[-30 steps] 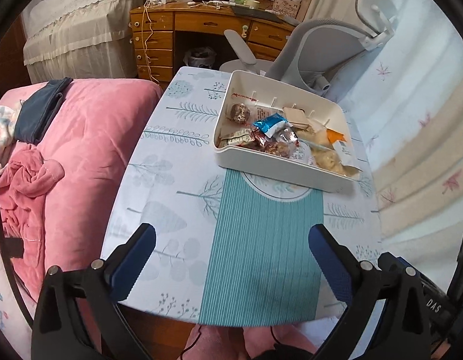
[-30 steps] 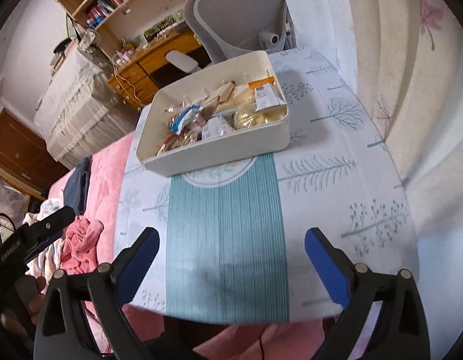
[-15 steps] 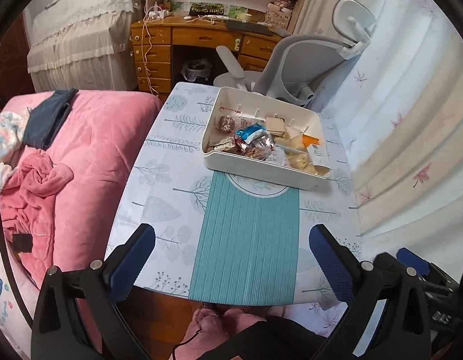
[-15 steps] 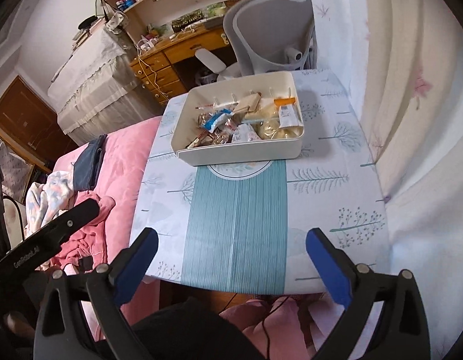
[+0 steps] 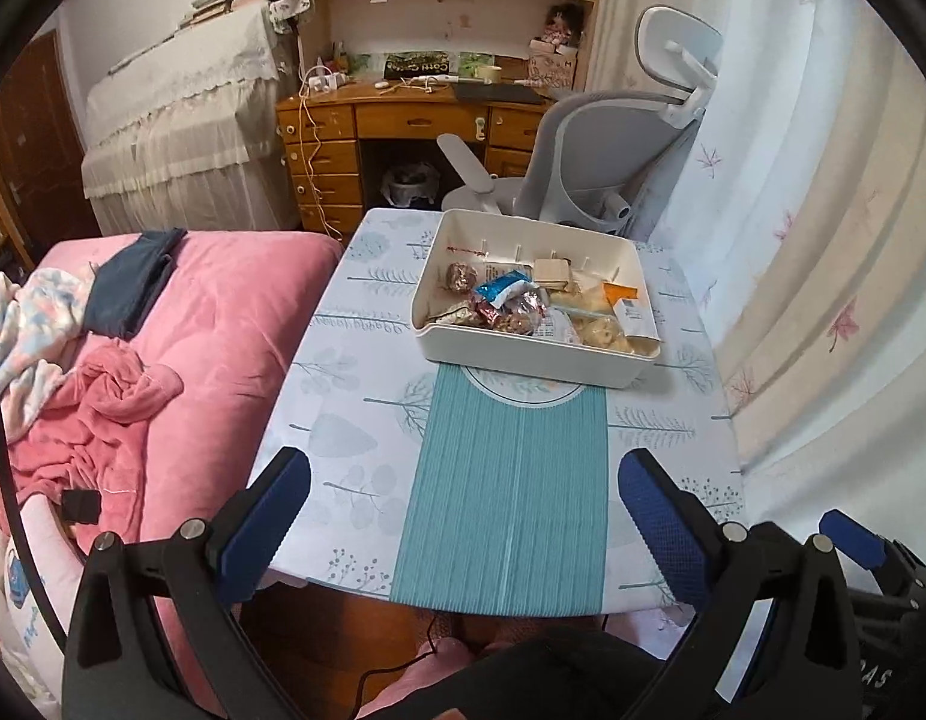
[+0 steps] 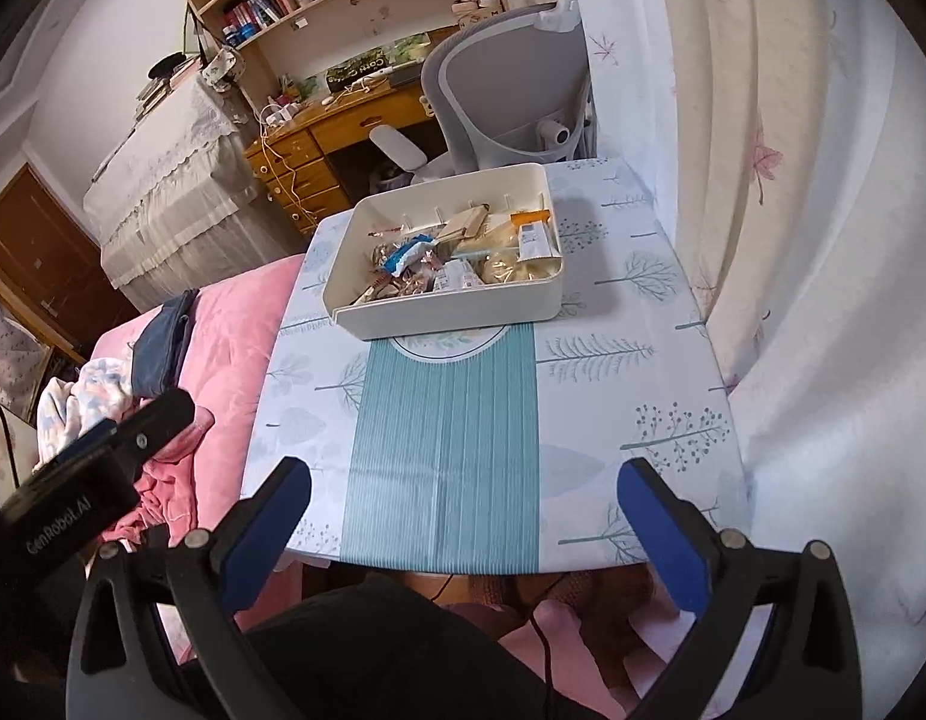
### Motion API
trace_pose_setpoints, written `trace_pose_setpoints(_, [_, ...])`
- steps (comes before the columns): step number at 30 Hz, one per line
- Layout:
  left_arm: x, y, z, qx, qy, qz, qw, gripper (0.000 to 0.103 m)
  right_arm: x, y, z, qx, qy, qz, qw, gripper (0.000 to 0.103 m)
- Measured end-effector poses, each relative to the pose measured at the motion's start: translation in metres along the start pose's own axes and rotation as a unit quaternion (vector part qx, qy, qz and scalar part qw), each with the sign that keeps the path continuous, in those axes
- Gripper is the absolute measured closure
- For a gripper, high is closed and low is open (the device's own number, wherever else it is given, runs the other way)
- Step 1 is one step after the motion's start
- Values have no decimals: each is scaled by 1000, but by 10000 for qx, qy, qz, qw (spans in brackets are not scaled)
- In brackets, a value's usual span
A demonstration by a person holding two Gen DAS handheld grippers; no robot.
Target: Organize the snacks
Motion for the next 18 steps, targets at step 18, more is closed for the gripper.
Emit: trace_pose_setpoints(18, [5, -15, 6, 228, -27, 143, 9996, 1, 7, -10, 1, 158, 69, 142, 9998, 0])
Point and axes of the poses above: each gripper's, at about its wrist camera, not at the fingertips, and x roughly the way its jaws point, y to its left, z to its top, the point moved 10 cm from there along x, roughly the way its jaws point, and after that the axes turned 2 degrees about -z, right-handed, at the moved point
